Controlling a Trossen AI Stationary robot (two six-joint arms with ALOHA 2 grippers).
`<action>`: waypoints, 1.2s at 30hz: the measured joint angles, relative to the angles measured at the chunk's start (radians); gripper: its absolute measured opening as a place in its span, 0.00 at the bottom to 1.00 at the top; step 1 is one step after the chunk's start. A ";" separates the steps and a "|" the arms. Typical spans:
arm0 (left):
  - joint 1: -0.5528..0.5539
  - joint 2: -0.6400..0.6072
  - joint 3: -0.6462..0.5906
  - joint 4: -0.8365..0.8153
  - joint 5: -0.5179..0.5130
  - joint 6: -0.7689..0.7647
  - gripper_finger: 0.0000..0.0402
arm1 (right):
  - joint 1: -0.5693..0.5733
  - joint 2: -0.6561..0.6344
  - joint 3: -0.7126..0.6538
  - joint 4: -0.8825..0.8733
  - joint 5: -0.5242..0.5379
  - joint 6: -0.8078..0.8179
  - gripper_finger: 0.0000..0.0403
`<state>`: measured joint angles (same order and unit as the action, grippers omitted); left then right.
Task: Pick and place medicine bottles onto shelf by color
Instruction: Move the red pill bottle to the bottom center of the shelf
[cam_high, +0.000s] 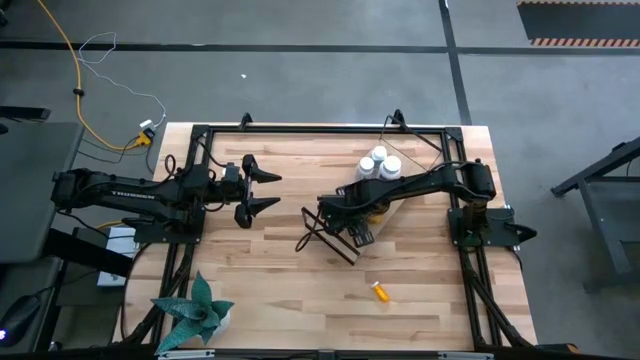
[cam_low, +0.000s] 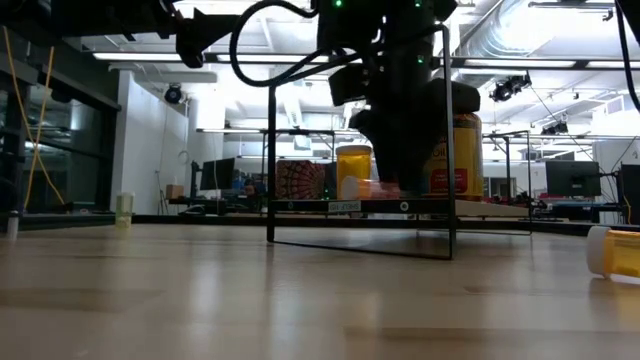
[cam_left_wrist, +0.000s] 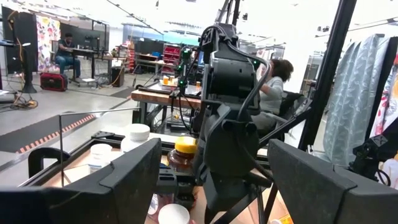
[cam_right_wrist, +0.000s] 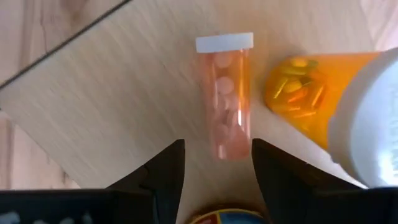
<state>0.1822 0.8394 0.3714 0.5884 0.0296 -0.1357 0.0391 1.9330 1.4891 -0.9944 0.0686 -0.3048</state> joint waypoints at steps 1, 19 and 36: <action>0.000 0.000 0.000 0.000 0.000 0.000 0.70 | 0.000 0.003 0.000 0.003 -0.012 0.014 0.44; 0.000 0.000 0.000 0.000 0.000 0.000 0.70 | 0.000 0.012 0.000 0.020 -0.021 0.087 0.39; 0.000 0.000 0.000 0.000 0.000 0.000 0.70 | 0.000 0.012 0.000 0.045 -0.062 0.125 0.32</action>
<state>0.1822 0.8394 0.3714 0.5884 0.0296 -0.1360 0.0391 1.9450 1.4891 -0.9493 0.0068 -0.1801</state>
